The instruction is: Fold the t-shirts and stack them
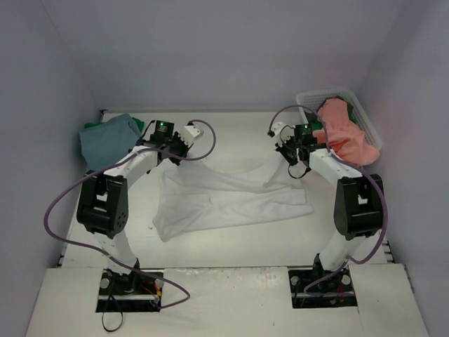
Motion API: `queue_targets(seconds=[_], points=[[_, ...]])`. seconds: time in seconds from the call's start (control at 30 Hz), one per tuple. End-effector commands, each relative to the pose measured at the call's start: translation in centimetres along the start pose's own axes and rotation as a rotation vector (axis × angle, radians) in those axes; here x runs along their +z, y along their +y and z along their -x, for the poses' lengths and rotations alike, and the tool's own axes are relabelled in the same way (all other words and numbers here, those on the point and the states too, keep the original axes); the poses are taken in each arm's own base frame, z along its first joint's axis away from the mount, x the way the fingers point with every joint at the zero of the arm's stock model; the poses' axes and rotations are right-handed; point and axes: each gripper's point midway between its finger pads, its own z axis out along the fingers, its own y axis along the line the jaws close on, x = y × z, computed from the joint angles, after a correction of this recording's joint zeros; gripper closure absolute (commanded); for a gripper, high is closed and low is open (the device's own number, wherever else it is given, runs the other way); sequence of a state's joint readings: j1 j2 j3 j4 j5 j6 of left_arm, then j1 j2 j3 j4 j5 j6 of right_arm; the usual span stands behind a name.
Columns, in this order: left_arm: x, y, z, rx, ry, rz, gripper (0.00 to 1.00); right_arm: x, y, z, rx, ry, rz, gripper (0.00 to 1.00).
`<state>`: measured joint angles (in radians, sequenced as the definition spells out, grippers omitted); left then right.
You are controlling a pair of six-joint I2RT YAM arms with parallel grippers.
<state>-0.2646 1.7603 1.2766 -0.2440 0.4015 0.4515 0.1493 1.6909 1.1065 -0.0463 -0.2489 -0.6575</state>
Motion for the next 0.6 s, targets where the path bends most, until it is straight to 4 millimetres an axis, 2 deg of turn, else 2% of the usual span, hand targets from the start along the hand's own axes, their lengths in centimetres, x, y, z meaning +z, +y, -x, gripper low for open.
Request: queue_targets(seconds=[0.0,0.13,0.27,0.37,0.4,0.47,0.5,0.57], points=[[-0.8,4.1,5.7,0.036,-0.157,0.160,1.00,-0.1,-5.1,4.2,0.031,-0.121,-0.170,1.00],[-0.2,5.9,6.0,0.016,-0.170,0.243,1.00,1.1,-7.1,4.5,0.049,-0.127,-0.241,1.00],[-0.6,8.1,7.5,-0.002,-0.237,0.352,1.00,1.3,-8.8,5.0,0.071,-0.145,-0.302,1.00],[-0.9,8.5,7.7,-0.016,-0.261,0.391,1.00,1.2,-8.9,4.9,0.076,-0.150,-0.305,1.00],[-1.5,8.8,8.5,-0.015,-0.296,0.410,1.00,1.2,-8.6,4.5,0.075,-0.146,-0.305,1.00],[-1.8,8.7,8.3,-0.020,-0.311,0.424,1.00,0.7,-8.7,4.4,0.079,-0.155,-0.315,1.00],[-2.3,8.8,8.9,-0.024,-0.335,0.432,1.00,0.7,-8.1,3.9,0.077,-0.149,-0.302,1.00],[-2.0,7.6,8.3,-0.017,-0.308,0.372,1.00,0.0,-7.7,3.8,0.065,-0.152,-0.295,1.00]])
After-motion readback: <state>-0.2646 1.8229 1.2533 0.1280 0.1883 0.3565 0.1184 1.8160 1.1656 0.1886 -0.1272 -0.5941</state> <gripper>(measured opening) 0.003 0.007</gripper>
